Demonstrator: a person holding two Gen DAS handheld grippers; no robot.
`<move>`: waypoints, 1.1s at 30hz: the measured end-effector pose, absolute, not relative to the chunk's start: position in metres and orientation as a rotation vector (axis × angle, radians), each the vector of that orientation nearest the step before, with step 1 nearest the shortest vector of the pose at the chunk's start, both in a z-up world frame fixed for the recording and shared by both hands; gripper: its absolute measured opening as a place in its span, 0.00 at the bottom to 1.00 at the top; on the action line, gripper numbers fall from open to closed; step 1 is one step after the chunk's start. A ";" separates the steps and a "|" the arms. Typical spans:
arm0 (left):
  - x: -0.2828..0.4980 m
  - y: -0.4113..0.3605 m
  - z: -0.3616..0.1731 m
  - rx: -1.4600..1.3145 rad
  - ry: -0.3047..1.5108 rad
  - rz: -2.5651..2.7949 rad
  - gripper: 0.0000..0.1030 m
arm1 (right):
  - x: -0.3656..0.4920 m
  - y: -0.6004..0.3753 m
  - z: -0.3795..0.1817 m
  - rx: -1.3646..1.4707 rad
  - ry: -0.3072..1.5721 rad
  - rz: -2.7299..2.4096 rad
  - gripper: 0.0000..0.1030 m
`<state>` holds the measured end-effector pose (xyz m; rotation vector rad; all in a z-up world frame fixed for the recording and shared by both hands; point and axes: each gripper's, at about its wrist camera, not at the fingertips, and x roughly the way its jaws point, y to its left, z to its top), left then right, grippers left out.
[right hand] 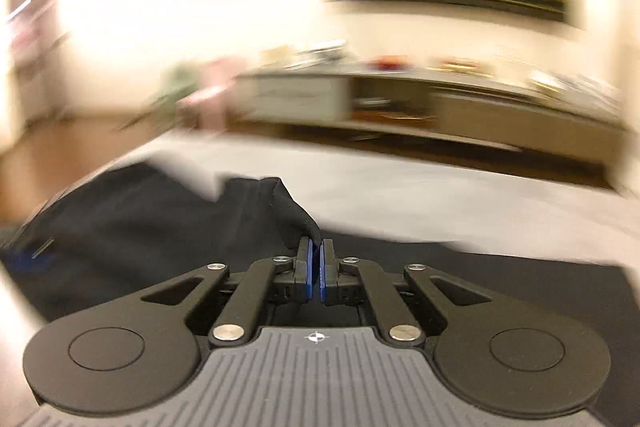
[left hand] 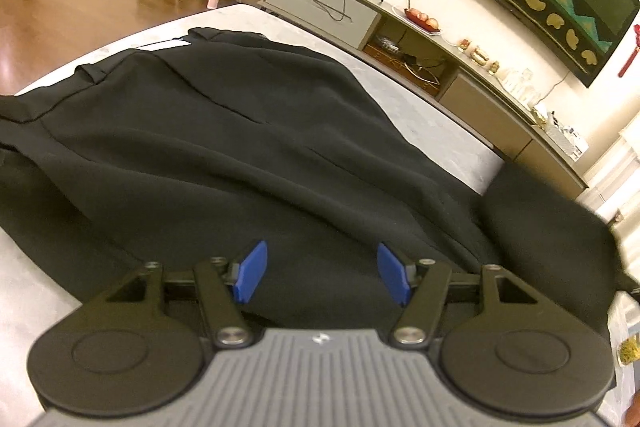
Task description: Fold clothes
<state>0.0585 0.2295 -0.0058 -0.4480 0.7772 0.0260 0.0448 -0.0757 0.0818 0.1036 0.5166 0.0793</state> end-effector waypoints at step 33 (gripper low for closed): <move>0.025 0.345 0.010 -0.472 0.684 0.405 0.65 | 0.011 -0.200 0.008 0.123 0.630 -0.202 0.54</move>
